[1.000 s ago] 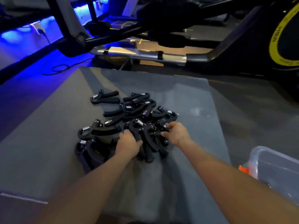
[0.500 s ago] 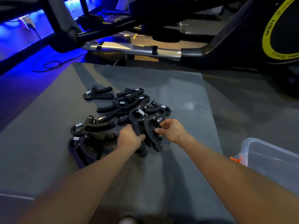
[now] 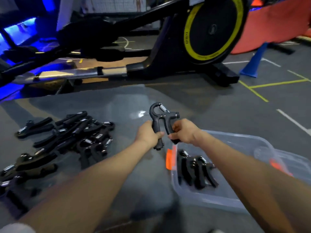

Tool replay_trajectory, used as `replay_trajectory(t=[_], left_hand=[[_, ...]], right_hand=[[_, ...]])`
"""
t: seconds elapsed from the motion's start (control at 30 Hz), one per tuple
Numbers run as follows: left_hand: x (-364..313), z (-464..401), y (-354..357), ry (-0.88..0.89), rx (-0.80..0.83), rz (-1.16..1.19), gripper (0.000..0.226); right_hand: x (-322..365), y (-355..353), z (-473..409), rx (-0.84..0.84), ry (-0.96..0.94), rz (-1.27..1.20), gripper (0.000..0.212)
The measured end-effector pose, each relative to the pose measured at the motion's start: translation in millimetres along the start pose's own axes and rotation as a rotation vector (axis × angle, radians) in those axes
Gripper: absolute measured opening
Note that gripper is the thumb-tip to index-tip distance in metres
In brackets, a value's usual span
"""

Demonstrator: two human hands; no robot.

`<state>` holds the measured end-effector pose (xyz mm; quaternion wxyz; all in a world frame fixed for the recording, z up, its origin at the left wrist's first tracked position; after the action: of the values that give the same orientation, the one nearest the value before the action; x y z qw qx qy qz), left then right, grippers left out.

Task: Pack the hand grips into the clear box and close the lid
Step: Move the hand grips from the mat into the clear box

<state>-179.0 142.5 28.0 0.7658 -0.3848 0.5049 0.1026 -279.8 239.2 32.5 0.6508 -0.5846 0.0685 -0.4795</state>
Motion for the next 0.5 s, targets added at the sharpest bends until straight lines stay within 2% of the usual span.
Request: replay_trajectory(t=[0.17,0.27,0.33,0.4,0.5], left_hand=[[-22.1,6.9,93.0,0.089,0.110,-0.016,0.035],[-26.9,12.0,136.5,0.166,0.183,-0.100,0.039],[-20.9,12.1,161.2,0.175,0.243,-0.172,0.044],[-10.7,10.4,179.9,0.162,0.287,-0.227,0.047],[9.3,2.9,197.0,0.147,0.313,-0.347,0.049]], right_hand=[[-89.1,-35.3,21.5,-0.035,0.124,0.102,0.040],[-134.5,-40.9,30.1,0.026,0.186,0.155,0.038],[-159.6,-37.6,34.3,0.074,0.206,0.210,0.030],[-180.7,-30.4,36.2,0.109,0.215,0.270,0.013],[-212.6,-5.7,29.9,0.190,0.263,0.305,0.027]])
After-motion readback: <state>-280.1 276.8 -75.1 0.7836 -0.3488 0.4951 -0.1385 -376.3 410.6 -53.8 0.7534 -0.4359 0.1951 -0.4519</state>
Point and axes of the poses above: each hand's wrist, its own z-axis away from the middle knuckle, its own y-axis out of the palm, x = y × z, the point moved 5 cm from there along -z, towards the middle knuckle, and after that the axes turned 11 degrees about z, right-handed, at the moved point
